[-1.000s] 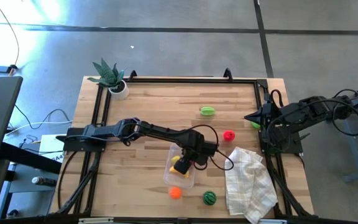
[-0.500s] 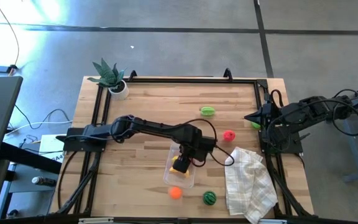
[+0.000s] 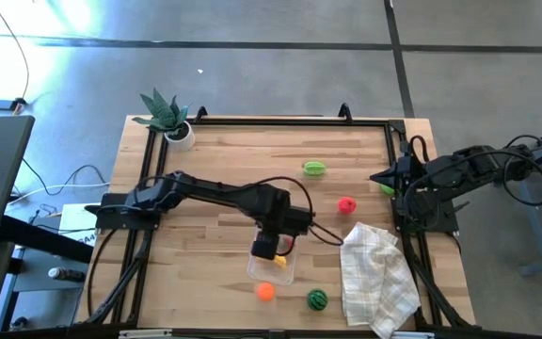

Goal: Pick and placing Produce into tupperware
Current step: Put the pumpkin into the transparent bin

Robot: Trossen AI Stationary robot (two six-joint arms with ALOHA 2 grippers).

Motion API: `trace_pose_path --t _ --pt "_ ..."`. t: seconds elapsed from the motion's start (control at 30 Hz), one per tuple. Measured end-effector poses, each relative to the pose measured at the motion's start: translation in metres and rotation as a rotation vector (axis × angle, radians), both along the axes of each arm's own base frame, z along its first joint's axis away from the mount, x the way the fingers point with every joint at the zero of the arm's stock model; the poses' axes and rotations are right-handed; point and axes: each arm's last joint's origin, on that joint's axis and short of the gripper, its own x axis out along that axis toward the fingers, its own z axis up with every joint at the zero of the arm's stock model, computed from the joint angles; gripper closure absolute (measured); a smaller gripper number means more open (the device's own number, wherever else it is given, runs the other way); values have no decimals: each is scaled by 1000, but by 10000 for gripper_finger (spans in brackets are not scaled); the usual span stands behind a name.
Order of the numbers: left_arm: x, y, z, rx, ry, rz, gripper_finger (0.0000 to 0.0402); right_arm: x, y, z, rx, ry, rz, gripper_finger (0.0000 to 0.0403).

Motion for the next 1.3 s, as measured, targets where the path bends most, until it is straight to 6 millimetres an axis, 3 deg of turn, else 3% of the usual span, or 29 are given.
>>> trace_pose_path --t 0.17,0.33,0.5,0.63,0.8,1.03,1.17,1.3 --pt "6 9 10 62 -112 -22 218 0 0 0 0 -1 0 403" --pt "14 36 12 69 -183 -11 218 0 0 0 0 -1 1 403" --pt "14 56 10 68 -158 12 218 0 0 0 0 -1 0 403" --pt "7 56 11 44 -107 17 218 0 0 0 0 -1 0 403" --pt "-13 26 29 45 -75 62 218 0 0 0 1 -1 0 403" --pt "-44 -47 57 86 -170 174 218 0 0 0 0 -1 0 403" --pt "-58 -90 60 83 -231 256 218 0 0 0 0 -1 0 403" --pt "-71 -120 62 53 -284 366 218 0 0 0 0 -1 0 403"
